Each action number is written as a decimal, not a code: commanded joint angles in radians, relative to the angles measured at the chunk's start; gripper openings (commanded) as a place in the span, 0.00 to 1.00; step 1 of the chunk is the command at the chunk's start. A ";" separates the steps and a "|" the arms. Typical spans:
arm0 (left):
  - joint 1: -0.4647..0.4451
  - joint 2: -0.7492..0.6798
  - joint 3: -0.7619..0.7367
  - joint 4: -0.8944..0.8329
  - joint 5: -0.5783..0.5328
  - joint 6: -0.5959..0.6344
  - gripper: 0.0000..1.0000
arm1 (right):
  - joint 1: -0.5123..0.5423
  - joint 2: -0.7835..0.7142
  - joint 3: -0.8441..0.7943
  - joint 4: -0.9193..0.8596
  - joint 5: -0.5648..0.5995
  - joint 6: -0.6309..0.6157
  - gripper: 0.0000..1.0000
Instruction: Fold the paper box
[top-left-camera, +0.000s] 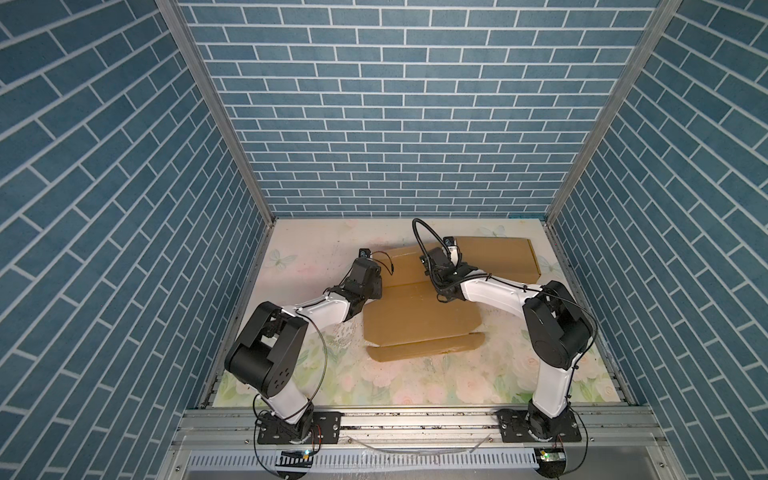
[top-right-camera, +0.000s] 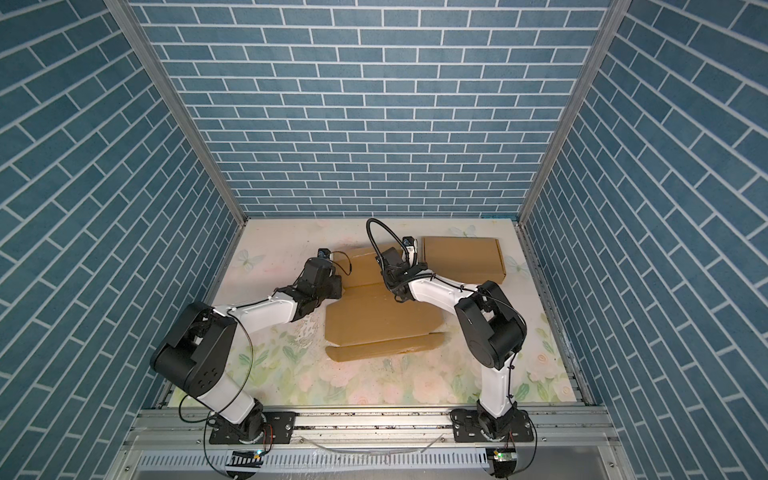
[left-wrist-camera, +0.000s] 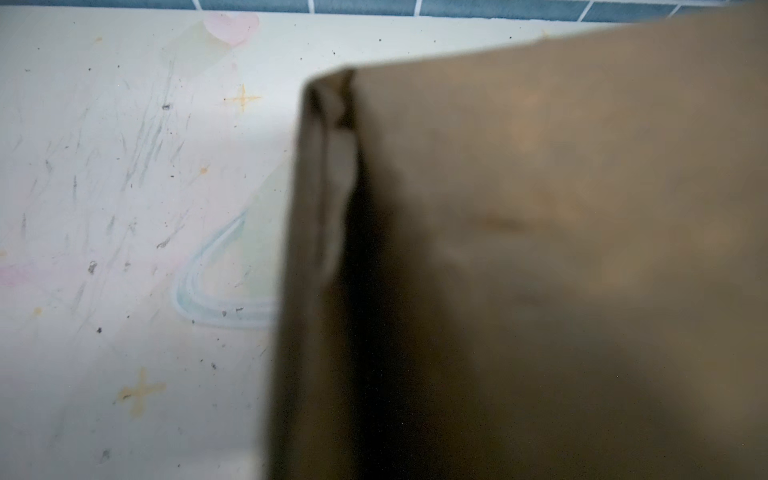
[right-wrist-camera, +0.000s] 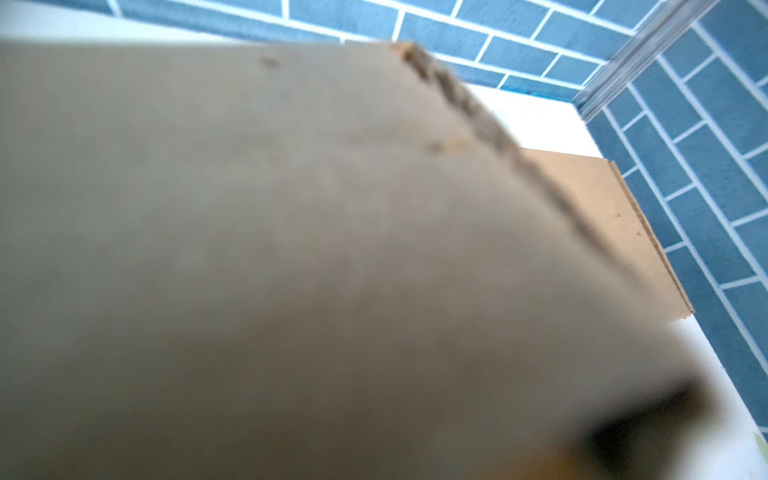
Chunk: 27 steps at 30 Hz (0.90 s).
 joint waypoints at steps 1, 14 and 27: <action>0.004 -0.031 0.085 -0.328 0.021 0.010 0.00 | -0.018 -0.020 0.091 -0.311 -0.144 0.097 0.04; 0.015 -0.001 0.268 -0.738 0.085 0.024 0.00 | -0.009 -0.138 0.099 -0.498 -0.607 0.173 0.45; 0.074 0.201 0.479 -1.052 0.183 0.211 0.00 | -0.017 -0.295 0.240 -0.668 -0.690 -0.265 0.59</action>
